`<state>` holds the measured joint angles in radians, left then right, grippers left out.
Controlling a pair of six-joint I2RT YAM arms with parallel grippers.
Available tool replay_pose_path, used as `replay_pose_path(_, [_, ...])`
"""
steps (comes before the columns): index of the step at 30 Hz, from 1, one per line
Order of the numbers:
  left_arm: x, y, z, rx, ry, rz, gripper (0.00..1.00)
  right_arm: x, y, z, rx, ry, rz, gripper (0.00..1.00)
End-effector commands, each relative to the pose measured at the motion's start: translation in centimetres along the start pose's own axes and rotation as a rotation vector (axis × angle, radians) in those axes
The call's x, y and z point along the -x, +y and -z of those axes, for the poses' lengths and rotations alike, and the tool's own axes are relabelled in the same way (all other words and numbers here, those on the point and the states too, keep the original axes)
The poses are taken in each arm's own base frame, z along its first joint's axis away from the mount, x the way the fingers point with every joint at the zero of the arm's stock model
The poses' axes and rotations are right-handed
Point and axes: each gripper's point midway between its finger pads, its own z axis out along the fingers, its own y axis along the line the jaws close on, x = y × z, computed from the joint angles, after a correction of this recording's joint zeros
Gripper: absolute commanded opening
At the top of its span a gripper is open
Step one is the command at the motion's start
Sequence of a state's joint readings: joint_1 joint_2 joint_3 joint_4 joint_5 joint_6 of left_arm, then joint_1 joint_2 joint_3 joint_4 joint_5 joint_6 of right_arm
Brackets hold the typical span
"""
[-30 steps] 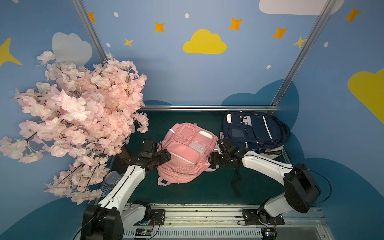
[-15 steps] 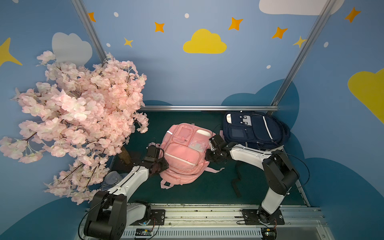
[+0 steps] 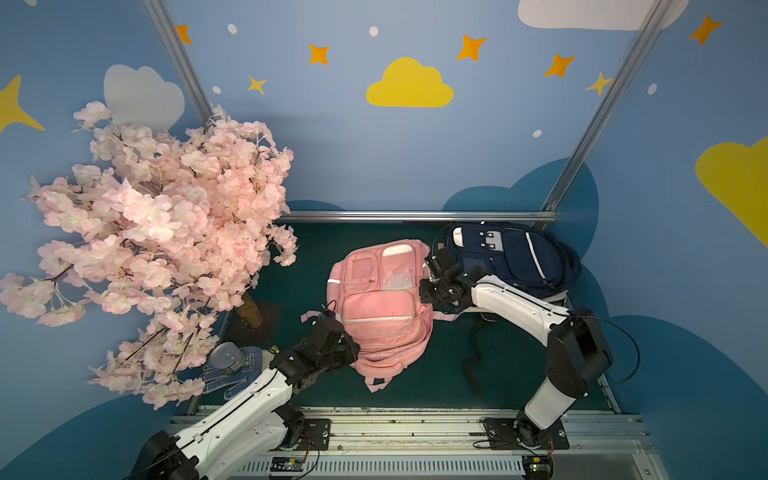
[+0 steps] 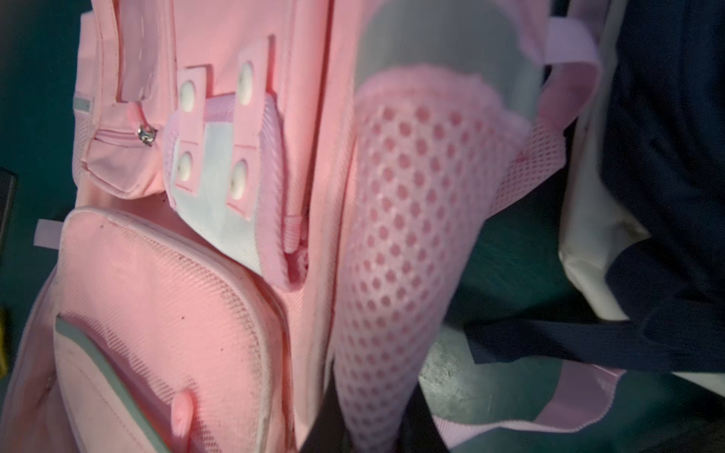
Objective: Zip up the backpack
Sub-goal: Adjust the backpack at the center of the board.
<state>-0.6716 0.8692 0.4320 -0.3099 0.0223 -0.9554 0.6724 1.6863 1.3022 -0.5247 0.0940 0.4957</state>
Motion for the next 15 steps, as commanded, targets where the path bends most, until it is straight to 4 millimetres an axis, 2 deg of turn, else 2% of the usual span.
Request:
replay_pose_path(1, [-0.8, -4.3, -0.6, -0.105, 0.011, -0.012, 0.15, 6.0, 0.5, 3.2, 0.008, -0.232, 0.036, 0.0])
replay_pose_path(5, [-3.0, -8.4, -2.3, -0.134, 0.07, -0.111, 0.18, 7.8, 0.9, 3.4, 0.008, -0.246, 0.073, 0.0])
replay_pose_path(7, [-3.9, -10.1, -3.2, -0.146, 0.105, -0.153, 0.25, 8.4, 0.9, 2.9, -0.005, -0.227, 0.095, 0.0])
replay_pose_path(9, [-4.2, -10.7, -3.6, -0.141, 0.128, -0.17, 0.34, 8.6, 0.6, 1.9, -0.021, -0.203, 0.104, 0.0])
replay_pose_path(10, [-4.0, -10.3, -3.5, -0.114, 0.124, -0.17, 0.38, 8.5, 0.5, 1.4, -0.027, -0.188, 0.104, 0.0])
replay_pose_path(11, [-3.6, -9.9, -3.4, -0.09, 0.111, -0.168, 0.43, 8.5, 0.4, 1.2, -0.028, -0.178, 0.1, 0.04])
replay_pose_path(12, [-3.0, -9.4, -2.9, -0.07, 0.09, -0.164, 0.49, 8.3, 0.3, 1.0, -0.028, -0.165, 0.095, 0.12])
replay_pose_path(13, [-2.3, -8.6, -2.5, -0.046, 0.06, -0.157, 0.54, 8.1, 0.4, 1.0, -0.024, -0.156, 0.091, 0.24])
replay_pose_path(15, [-0.7, -6.9, -1.5, -0.002, 0.005, -0.135, 0.62, 7.9, 0.4, 1.3, -0.021, -0.152, 0.084, 0.41])
